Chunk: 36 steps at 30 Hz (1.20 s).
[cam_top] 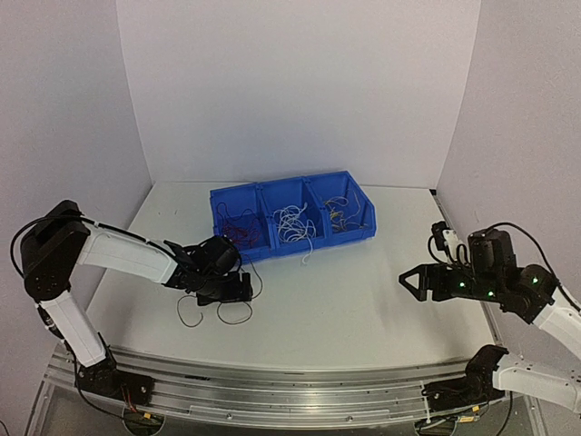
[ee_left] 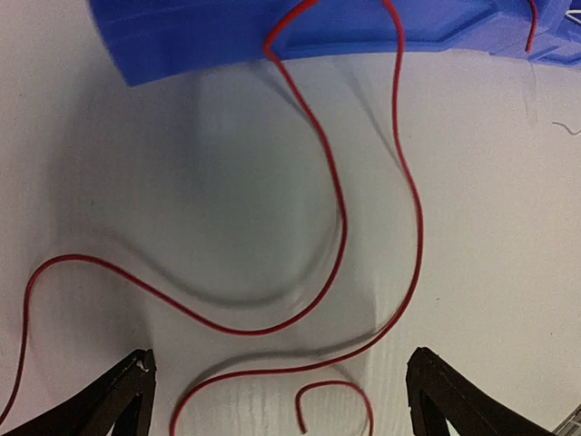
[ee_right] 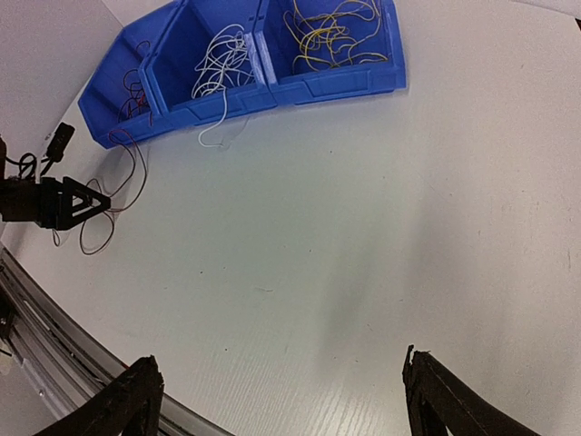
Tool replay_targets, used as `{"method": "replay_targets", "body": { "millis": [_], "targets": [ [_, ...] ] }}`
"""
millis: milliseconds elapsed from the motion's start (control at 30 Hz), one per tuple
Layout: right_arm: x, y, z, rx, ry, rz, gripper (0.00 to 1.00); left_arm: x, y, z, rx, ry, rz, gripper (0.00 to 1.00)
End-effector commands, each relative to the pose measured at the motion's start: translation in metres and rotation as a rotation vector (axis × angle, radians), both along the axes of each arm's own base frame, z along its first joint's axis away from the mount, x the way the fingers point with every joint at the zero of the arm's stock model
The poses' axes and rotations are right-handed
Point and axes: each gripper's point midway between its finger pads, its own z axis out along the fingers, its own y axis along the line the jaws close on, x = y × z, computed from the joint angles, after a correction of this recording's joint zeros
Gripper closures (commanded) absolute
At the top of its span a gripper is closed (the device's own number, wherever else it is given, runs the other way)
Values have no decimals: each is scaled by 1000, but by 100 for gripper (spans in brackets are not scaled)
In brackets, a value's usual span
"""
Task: Untangle the cables
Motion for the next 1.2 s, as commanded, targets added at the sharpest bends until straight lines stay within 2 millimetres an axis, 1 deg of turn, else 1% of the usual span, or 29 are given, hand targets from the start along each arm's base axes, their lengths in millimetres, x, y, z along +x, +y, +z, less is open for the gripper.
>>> {"method": "replay_targets", "body": {
  "millis": [0, 67, 100, 200, 333, 367, 467, 533, 567, 633, 733, 800, 867, 967, 1100, 1167],
  "targets": [
    [-2, -2, -3, -20, -1, 9, 11, 0, -21, -7, 30, 28, -43, 10],
    [-2, -3, -3, -27, -4, 8, 11, 0, -23, -10, 102, 42, -35, 18],
    [-2, -4, -2, -28, -7, 8, 11, -3, -23, -13, 147, 51, -41, 22],
    [-2, -5, -2, -36, -13, 6, 11, -18, -22, -20, 301, 75, -64, 31],
    [-1, -7, -4, -50, -20, 2, 11, -32, -18, -33, 427, 120, -74, 49],
    [-1, -8, -4, -54, -22, 1, 11, -34, -16, -36, 448, 127, -69, 55],
    [0, -10, -4, -65, -27, -5, 11, -36, -14, -39, 463, 140, -58, 78],
    [0, -10, -4, -69, -30, -6, 11, -35, -16, -37, 454, 133, -52, 97],
    [1, -10, -3, -70, -32, -5, 11, -33, -19, -34, 449, 126, -52, 99],
    [1, -10, -3, -72, -34, -4, 11, -27, -26, -23, 430, 86, -54, 100],
    [1, -11, -3, -77, -40, -2, 11, -12, -40, 15, 387, -27, -48, 100],
    [1, -11, -1, -78, -47, 0, 11, -3, -50, 49, 346, -118, -40, 100],
    [0, -11, 0, -78, -52, 3, 11, 5, -59, 91, 282, -219, -34, 100],
    [0, -11, 1, -78, -59, 8, 11, 13, -68, 154, 184, -357, -44, 100],
    [-2, -12, 1, -77, -66, 15, 11, 20, -70, 242, 44, -554, -62, 100],
    [-2, -12, 2, -79, -71, 15, 11, 22, -70, 275, -3, -636, -70, 100]
  ]
}}
